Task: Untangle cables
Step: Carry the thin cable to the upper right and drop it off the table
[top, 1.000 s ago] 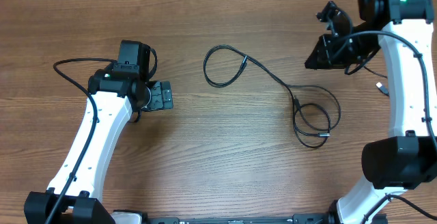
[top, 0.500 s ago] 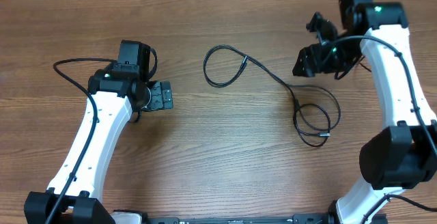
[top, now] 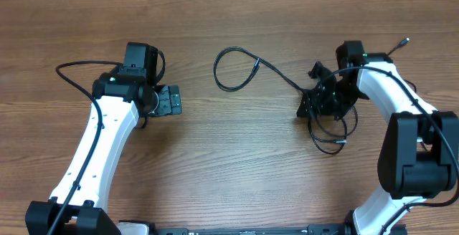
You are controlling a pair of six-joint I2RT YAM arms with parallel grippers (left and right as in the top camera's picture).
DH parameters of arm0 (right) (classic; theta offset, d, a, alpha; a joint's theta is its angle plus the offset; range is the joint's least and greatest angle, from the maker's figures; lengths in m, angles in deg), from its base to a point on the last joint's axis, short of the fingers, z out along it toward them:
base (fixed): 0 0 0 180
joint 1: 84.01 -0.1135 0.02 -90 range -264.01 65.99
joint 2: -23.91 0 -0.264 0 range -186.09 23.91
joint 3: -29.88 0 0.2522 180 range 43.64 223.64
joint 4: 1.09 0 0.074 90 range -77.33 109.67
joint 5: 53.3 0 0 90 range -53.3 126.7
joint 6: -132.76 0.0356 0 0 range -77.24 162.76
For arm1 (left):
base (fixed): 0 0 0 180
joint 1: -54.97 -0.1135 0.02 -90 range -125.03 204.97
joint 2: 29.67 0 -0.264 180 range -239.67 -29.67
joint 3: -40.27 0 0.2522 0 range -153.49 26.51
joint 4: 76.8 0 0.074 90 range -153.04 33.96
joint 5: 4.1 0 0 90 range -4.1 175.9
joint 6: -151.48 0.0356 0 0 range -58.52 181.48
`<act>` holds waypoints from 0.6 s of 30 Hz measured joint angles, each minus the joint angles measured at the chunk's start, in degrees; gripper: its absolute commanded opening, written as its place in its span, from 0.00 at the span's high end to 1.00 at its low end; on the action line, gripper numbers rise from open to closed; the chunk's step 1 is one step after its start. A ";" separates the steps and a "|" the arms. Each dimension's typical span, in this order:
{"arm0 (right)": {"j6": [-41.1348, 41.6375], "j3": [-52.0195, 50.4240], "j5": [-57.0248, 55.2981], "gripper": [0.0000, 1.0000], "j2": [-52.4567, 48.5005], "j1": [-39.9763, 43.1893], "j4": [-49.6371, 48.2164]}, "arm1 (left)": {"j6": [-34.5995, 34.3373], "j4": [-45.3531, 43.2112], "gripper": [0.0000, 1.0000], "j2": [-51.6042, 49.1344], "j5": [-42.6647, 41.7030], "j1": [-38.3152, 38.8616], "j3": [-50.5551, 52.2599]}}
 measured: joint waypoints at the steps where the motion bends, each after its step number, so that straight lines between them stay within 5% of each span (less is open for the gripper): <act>1: 0.07 -0.79 1.42 0.80 0.00 -0.02 -0.15 | 0.00 0.02 0.00 0.00 0.00 0.00 0.00; 2: 0.00 -1.14 2.86 0.96 0.00 -0.11 -0.15 | 0.00 0.00 0.00 0.00 0.00 0.00 0.00; 11: 1.05 2.27 7.72 0.96 0.00 -2.78 9.55 | 0.00 0.00 0.00 0.00 0.00 0.00 0.00; 18: 1.40 38.58 6.99 0.96 0.00 -2.91 27.69 | 0.00 0.04 0.01 0.00 -0.20 0.00 0.11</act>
